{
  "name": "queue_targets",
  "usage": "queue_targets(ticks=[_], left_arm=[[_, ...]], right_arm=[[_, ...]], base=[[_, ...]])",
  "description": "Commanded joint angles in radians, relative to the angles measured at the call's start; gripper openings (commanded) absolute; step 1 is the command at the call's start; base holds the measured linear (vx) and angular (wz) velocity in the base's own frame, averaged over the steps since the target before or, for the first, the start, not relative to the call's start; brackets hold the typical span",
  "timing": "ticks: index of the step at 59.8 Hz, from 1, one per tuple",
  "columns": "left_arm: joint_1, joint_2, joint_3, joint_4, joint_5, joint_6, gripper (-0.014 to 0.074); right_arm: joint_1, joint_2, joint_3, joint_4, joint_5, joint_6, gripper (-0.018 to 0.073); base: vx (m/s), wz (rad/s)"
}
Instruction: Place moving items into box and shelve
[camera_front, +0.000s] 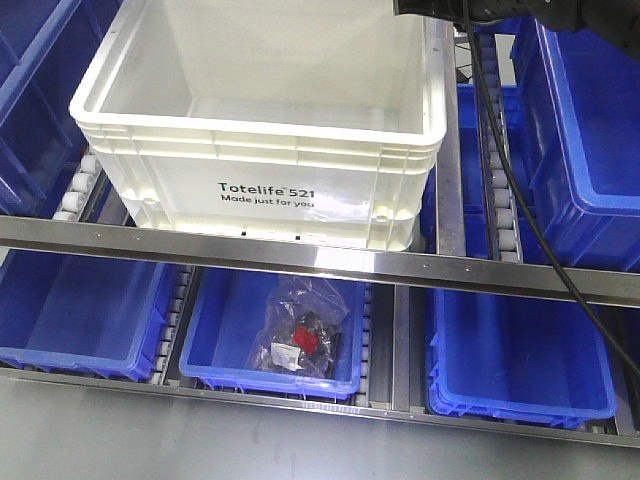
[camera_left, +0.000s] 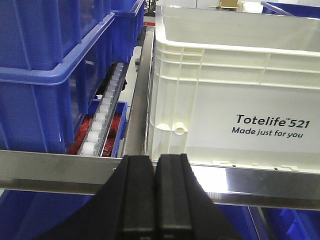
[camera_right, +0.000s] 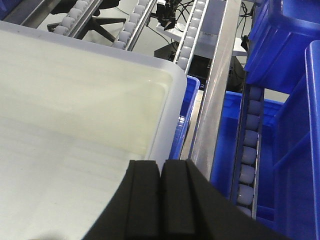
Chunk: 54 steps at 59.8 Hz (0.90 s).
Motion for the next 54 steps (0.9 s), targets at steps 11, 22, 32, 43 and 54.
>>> queue_targets(ticks=[11, 22, 32, 43, 54], left_arm=[[0.004, -0.02, -0.015, -0.002, -0.125, 0.067, -0.0006], [0.004, -0.02, -0.015, -0.006, -0.131, 0.072, -0.0006], [0.004, -0.02, -0.015, -0.071, -0.137, 0.095, -0.0006], [0.004, -0.02, -0.015, -0.119, -0.138, 0.179, -0.0006], [0.004, -0.02, -0.015, -0.118, -0.136, 0.181, -0.0006]], right_arm=[[-0.001, -0.058, -0.036, -0.029, -0.063, -0.005, -0.0008], [-0.001, -0.058, -0.036, -0.029, -0.063, -0.005, -0.0008], [-0.001, -0.058, -0.036, -0.029, -0.063, -0.005, -0.0008], [-0.001, -0.058, -0.036, -0.029, -0.063, -0.005, -0.0008], [-0.001, -0.058, -0.036, -0.029, -0.063, -0.005, -0.0008]], base=[[0.0, 0.0], [0.0, 0.0], [0.0, 0.0], [0.0, 0.0], [0.0, 0.0]])
